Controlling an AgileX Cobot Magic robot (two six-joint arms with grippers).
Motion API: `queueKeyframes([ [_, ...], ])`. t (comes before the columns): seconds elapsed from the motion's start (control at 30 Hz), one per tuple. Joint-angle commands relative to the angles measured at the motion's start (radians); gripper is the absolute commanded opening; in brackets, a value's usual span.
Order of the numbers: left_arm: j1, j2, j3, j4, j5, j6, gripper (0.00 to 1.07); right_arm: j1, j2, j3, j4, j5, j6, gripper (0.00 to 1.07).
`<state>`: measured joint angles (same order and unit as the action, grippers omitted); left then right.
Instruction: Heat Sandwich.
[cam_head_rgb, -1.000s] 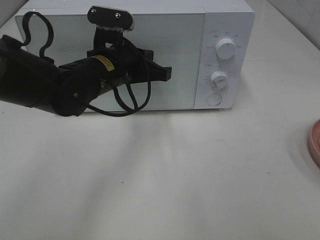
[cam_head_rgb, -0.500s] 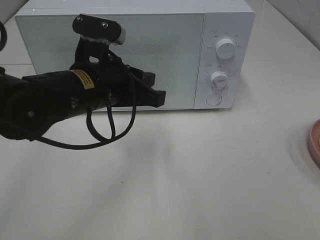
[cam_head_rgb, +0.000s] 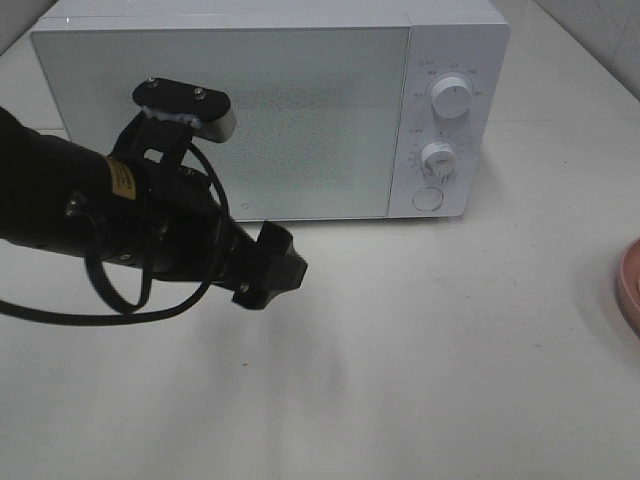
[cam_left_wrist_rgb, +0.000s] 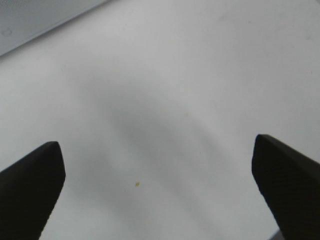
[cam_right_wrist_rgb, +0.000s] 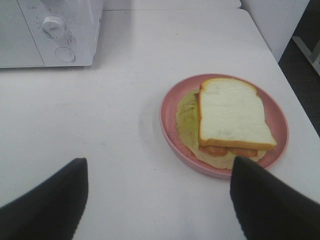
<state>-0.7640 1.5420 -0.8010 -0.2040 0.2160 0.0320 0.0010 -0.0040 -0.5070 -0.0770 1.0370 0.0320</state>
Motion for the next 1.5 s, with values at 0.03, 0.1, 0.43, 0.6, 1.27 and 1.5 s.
queueKeyframes([
  [0.03, 0.024, -0.057, 0.001, 0.015, 0.141, -0.007, 0.97, -0.003, -0.028, 0.000, -0.001, -0.012, -0.014, 0.75],
  [0.1, 0.052, -0.083, 0.001, 0.015, 0.223, -0.007, 0.97, -0.003, -0.028, 0.000, -0.001, -0.012, -0.014, 0.75],
  [0.43, 0.345, -0.249, -0.001, 0.031, 0.539, -0.007, 0.96, -0.003, -0.028, 0.000, -0.001, -0.012, -0.014, 0.75],
  [0.6, 0.495, -0.329, -0.001, 0.056, 0.638, -0.007, 0.96, -0.003, -0.028, 0.000, -0.001, -0.012, -0.014, 0.75],
  [1.27, 0.815, -0.743, 0.174, 0.137, 0.846, -0.007, 0.96, -0.003, -0.028, 0.000, -0.001, -0.012, -0.014, 0.75],
  [1.5, 0.815, -0.963, 0.306, 0.158, 0.818, -0.003, 0.96, -0.003, -0.028, 0.000, -0.001, -0.012, -0.014, 0.75],
])
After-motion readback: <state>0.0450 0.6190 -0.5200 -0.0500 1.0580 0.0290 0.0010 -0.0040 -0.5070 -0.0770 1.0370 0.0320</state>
